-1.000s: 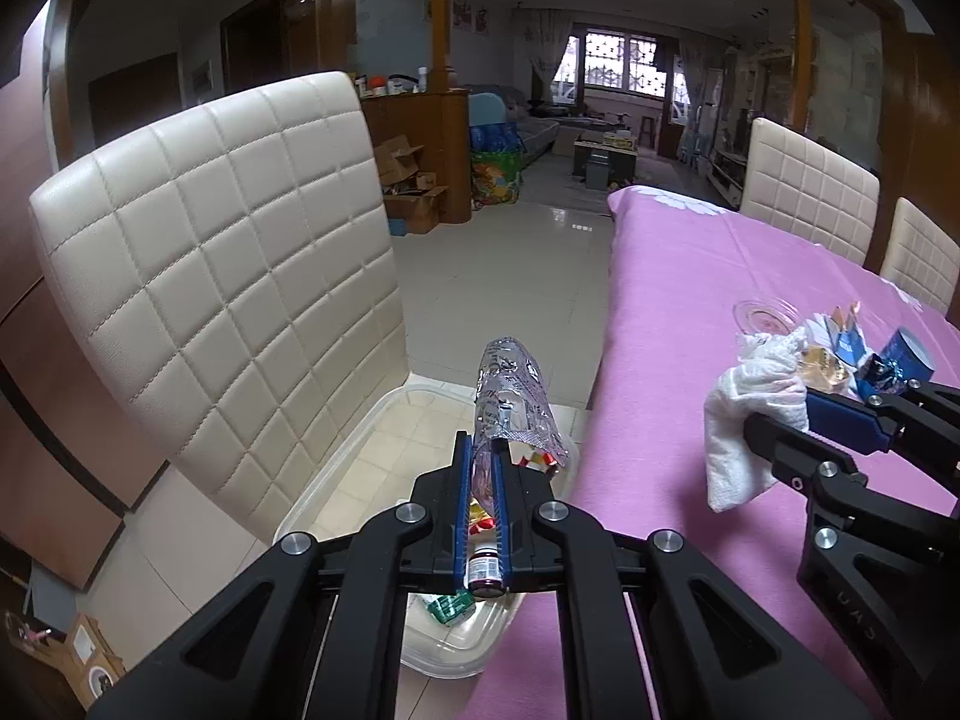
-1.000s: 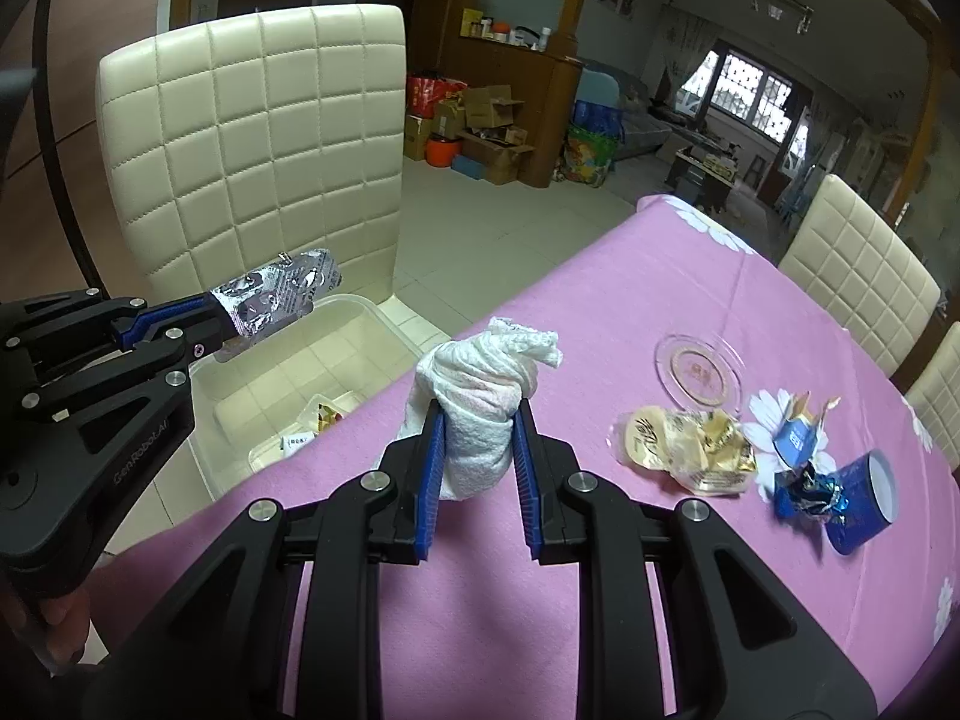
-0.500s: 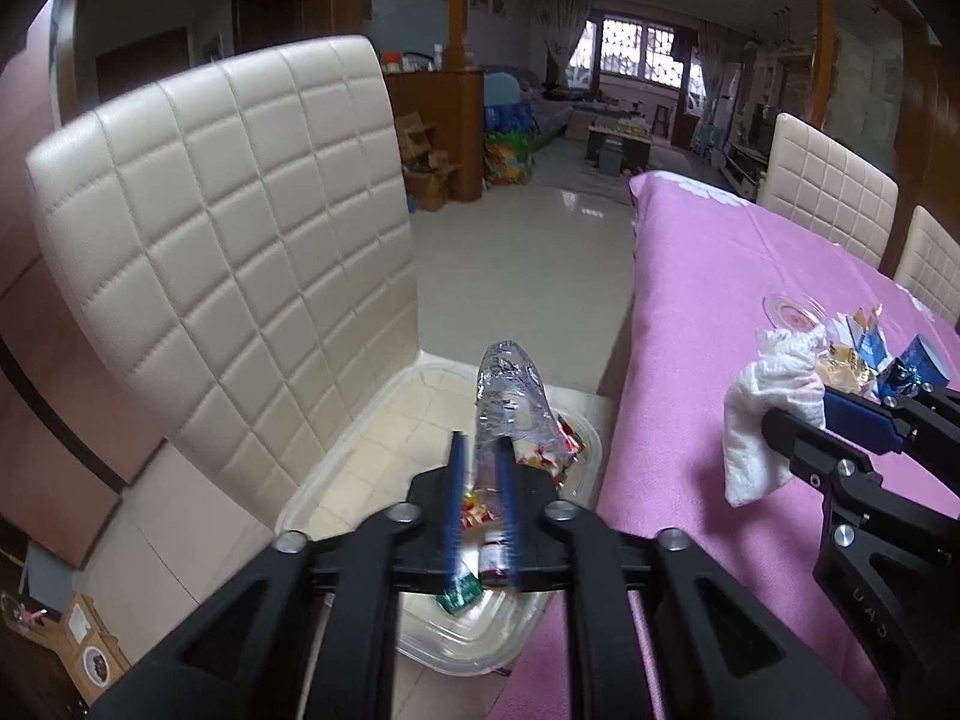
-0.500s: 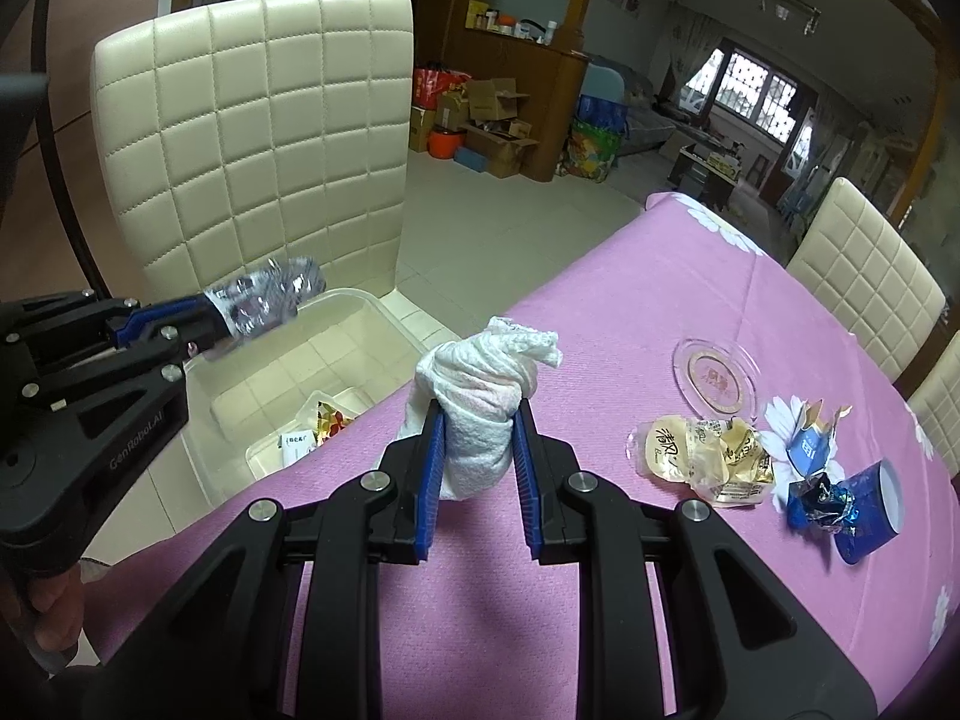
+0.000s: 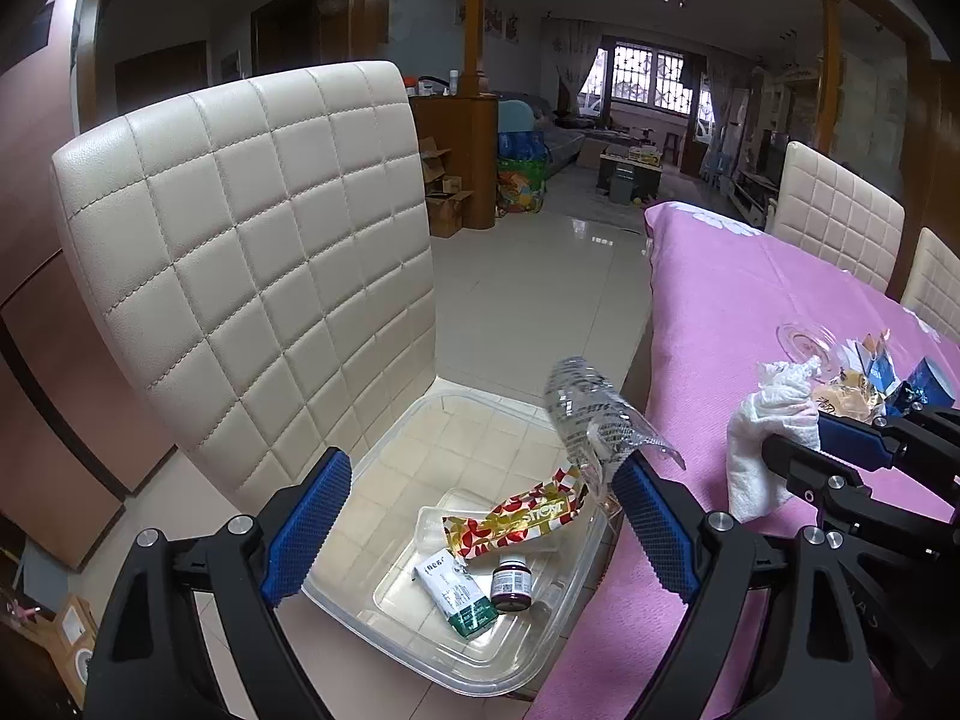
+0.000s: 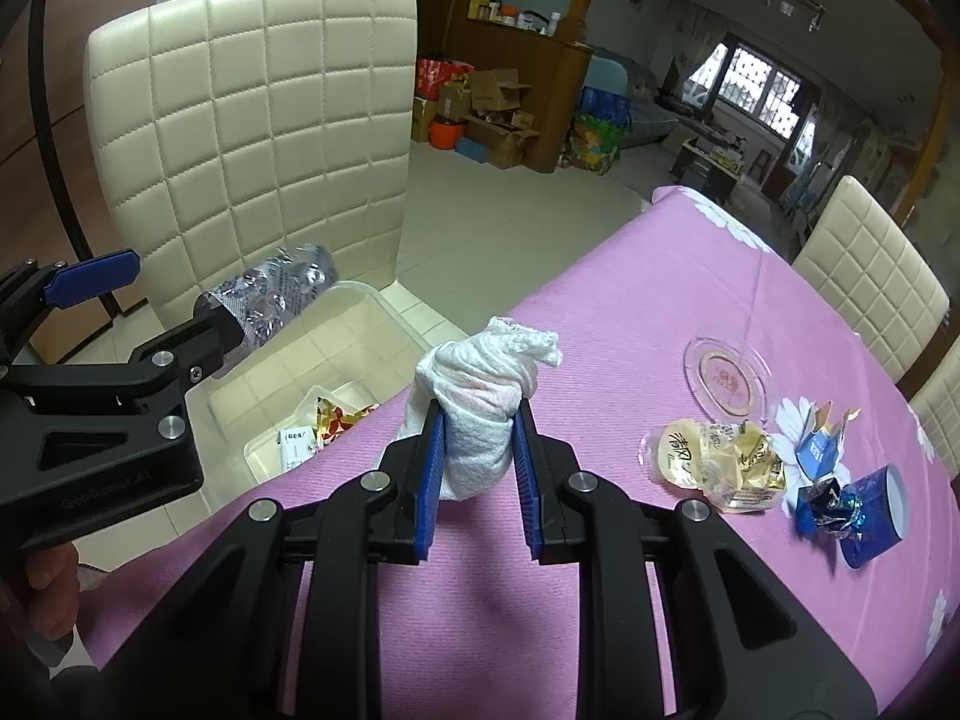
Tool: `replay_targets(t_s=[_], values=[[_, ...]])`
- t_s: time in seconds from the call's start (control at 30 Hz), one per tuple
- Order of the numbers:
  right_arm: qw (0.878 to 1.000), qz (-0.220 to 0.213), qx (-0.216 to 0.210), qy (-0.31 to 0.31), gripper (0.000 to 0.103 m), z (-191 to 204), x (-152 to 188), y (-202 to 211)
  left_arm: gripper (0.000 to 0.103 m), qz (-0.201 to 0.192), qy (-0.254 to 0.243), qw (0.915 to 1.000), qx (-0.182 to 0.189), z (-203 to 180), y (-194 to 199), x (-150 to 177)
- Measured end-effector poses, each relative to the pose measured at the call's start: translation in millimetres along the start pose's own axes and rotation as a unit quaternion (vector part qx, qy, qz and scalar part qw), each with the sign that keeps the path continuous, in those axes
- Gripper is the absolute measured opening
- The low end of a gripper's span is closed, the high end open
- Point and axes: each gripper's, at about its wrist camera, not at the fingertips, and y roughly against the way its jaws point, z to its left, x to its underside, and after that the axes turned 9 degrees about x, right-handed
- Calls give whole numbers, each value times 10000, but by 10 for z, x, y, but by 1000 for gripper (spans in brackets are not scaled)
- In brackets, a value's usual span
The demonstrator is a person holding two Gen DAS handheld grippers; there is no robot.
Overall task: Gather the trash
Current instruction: 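Release the silver blister pack into the bin with the left tool while the right holds the tissue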
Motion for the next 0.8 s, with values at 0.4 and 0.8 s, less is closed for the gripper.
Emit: replay_targets(t_s=[0.4, 0.8], values=[[9999, 98, 20, 73, 23, 66, -18, -77, 86, 666, 558, 9960, 218, 243, -284, 94], [9986, 131, -441, 253, 23, 327, -158, -153, 86, 808, 528, 9953, 24, 373, -357, 212]])
